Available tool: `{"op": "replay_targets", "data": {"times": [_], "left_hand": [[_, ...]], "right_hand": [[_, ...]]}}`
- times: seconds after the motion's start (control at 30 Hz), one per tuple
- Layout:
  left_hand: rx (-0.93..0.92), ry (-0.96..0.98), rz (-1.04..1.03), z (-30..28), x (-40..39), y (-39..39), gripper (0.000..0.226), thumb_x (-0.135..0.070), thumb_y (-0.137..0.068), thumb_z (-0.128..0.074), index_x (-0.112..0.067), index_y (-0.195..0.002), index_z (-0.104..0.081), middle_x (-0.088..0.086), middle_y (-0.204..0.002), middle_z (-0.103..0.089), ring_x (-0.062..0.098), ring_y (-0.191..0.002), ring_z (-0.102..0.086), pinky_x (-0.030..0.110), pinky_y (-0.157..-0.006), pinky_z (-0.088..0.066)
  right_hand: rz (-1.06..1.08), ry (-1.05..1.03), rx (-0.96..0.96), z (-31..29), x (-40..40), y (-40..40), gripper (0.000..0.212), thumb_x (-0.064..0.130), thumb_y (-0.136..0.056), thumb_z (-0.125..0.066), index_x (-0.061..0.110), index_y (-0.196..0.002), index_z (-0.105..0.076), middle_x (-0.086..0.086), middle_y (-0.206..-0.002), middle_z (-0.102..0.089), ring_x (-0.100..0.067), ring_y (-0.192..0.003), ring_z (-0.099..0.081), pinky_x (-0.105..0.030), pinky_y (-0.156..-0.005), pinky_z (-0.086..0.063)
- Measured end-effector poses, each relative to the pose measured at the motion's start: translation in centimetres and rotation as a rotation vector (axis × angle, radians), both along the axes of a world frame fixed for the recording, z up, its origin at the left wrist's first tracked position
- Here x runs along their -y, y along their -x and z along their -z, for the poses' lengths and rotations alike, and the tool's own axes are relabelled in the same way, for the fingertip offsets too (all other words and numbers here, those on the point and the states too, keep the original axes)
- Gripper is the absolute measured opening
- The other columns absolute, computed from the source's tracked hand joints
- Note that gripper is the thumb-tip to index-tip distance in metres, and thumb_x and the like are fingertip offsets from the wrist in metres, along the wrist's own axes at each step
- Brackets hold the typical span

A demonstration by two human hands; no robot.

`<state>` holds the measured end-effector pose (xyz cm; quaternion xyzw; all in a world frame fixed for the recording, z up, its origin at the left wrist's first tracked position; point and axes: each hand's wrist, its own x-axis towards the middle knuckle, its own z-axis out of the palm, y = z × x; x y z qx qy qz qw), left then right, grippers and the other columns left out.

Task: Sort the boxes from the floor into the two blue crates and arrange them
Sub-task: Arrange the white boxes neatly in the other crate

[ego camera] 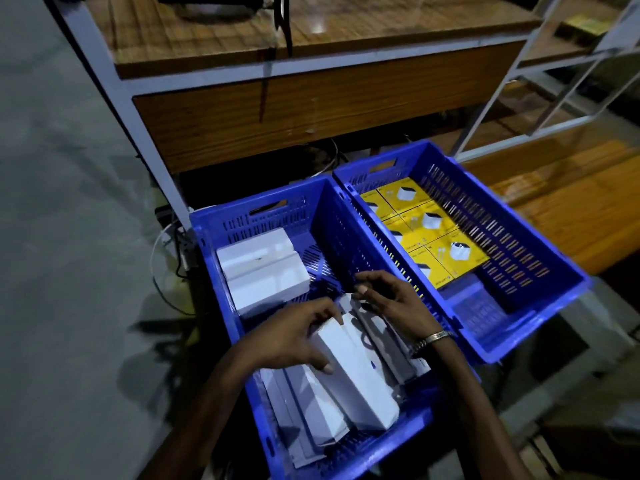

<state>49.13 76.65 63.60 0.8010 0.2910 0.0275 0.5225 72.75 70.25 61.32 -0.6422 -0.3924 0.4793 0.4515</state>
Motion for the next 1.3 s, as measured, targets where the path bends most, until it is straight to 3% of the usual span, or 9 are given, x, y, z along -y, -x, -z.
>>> {"op": "replay_targets", "data": {"times": [0.17, 0.37, 0.5, 0.6, 0.73, 0.83, 1.0, 1.2, 1.3], "left_hand": [[0.306, 0.235, -0.211, -2.4, -0.8, 2.0, 0.057, -0.005, -0.068, -0.096, -0.01, -0.114, -0.062, 0.007, -0.115, -0.073, 0.027, -0.11, -0.069, 0.047, -0.093, -0.057], [0.533, 0.153, -0.406, -2.6, -0.1, 2.8, 0.058, -0.004, -0.061, -0.098, -0.03, -0.102, -0.067, -0.004, -0.15, -0.056, 0.015, -0.143, -0.049, 0.053, -0.106, -0.05], [0.561, 0.018, -0.47, -0.5, 0.8, 2.4, 0.055, -0.01, -0.067, -0.096, -0.039, -0.105, -0.068, -0.013, -0.163, -0.036, 0.012, -0.155, -0.028, 0.055, -0.115, -0.044], [0.482, 0.204, -0.458, 0.6, 1.3, 2.4, 0.067, -0.004, -0.071, -0.093, -0.038, -0.123, -0.068, -0.015, -0.17, -0.015, 0.006, -0.157, -0.02, 0.047, -0.12, -0.041], [0.604, 0.593, -0.524, 1.4, 2.1, 1.7, 0.096, -0.008, -0.075, -0.09, -0.034, -0.154, -0.04, 0.002, -0.161, -0.044, 0.02, -0.143, -0.05, 0.043, -0.108, -0.051], [0.606, 0.702, -0.827, 1.1, 2.1, 0.0, 0.077, -0.014, -0.084, -0.084, -0.029, -0.148, -0.043, 0.007, -0.139, -0.066, 0.027, -0.122, -0.068, 0.049, -0.098, -0.058], [0.627, 0.693, -0.93, 1.4, 1.4, -0.6, 0.049, -0.021, -0.098, -0.066, -0.027, -0.144, -0.048, 0.007, -0.141, -0.062, 0.027, -0.119, -0.069, 0.058, -0.099, -0.057], [0.599, 0.602, -0.887, 1.8, 1.4, -0.6, 0.064, -0.024, -0.103, -0.058, -0.059, -0.15, -0.033, -0.028, -0.144, -0.054, 0.006, -0.121, -0.067, 0.045, -0.105, -0.055], [0.603, 0.358, -0.863, 2.1, 1.6, -0.4, 0.068, -0.011, -0.103, -0.058, -0.05, -0.155, -0.036, -0.027, -0.156, -0.043, -0.003, -0.139, -0.049, 0.03, -0.111, -0.047]], "right_hand": [[-0.002, 0.122, -0.192, -1.6, 1.0, 0.1, 0.026, 0.016, -0.1, -0.062, 0.009, -0.125, -0.067, -0.019, -0.114, -0.075, -0.032, -0.104, -0.074, -0.037, -0.087, -0.058], [-0.018, 0.439, -0.305, -4.2, 1.1, 0.0, 0.059, 0.066, -0.087, -0.065, 0.015, -0.114, -0.078, -0.004, -0.111, -0.078, -0.025, -0.091, -0.069, -0.043, -0.086, -0.056], [0.139, 0.269, -0.419, -5.3, 0.4, 0.5, 0.049, 0.034, -0.076, -0.087, 0.012, -0.119, -0.074, -0.007, -0.075, -0.071, -0.023, -0.071, -0.062, -0.03, -0.064, -0.05], [0.231, 0.166, -0.385, -5.2, -0.1, 0.1, 0.034, 0.004, -0.086, -0.076, 0.01, -0.119, -0.073, 0.005, -0.049, -0.053, -0.006, -0.037, -0.046, -0.016, -0.041, -0.039], [0.289, -0.002, -0.466, -5.3, -0.5, 0.0, 0.046, -0.012, -0.084, -0.069, 0.004, -0.128, -0.068, 0.0, -0.101, -0.078, -0.008, -0.065, -0.071, -0.018, -0.052, -0.053], [0.271, -0.062, -0.478, -4.7, -1.0, 0.3, 0.05, -0.009, -0.087, -0.067, 0.008, -0.134, -0.065, -0.002, -0.125, -0.073, -0.012, -0.097, -0.073, -0.021, -0.071, -0.059], [0.15, -0.036, -0.491, -3.7, -1.5, 0.7, 0.055, 0.001, -0.094, -0.062, 0.019, -0.146, -0.053, 0.0, -0.137, -0.067, -0.027, -0.127, -0.062, -0.05, -0.107, -0.047], [0.027, -0.07, -0.254, -2.5, -1.5, 1.7, 0.043, 0.013, -0.1, -0.063, 0.021, -0.142, -0.055, -0.004, -0.135, -0.068, -0.026, -0.125, -0.063, -0.042, -0.101, -0.051], [0.055, -0.131, -0.176, -2.0, -1.1, 1.7, 0.049, 0.002, -0.094, -0.069, 0.02, -0.138, -0.057, -0.008, -0.131, -0.069, -0.022, -0.114, -0.065, -0.037, -0.09, -0.055]]}}
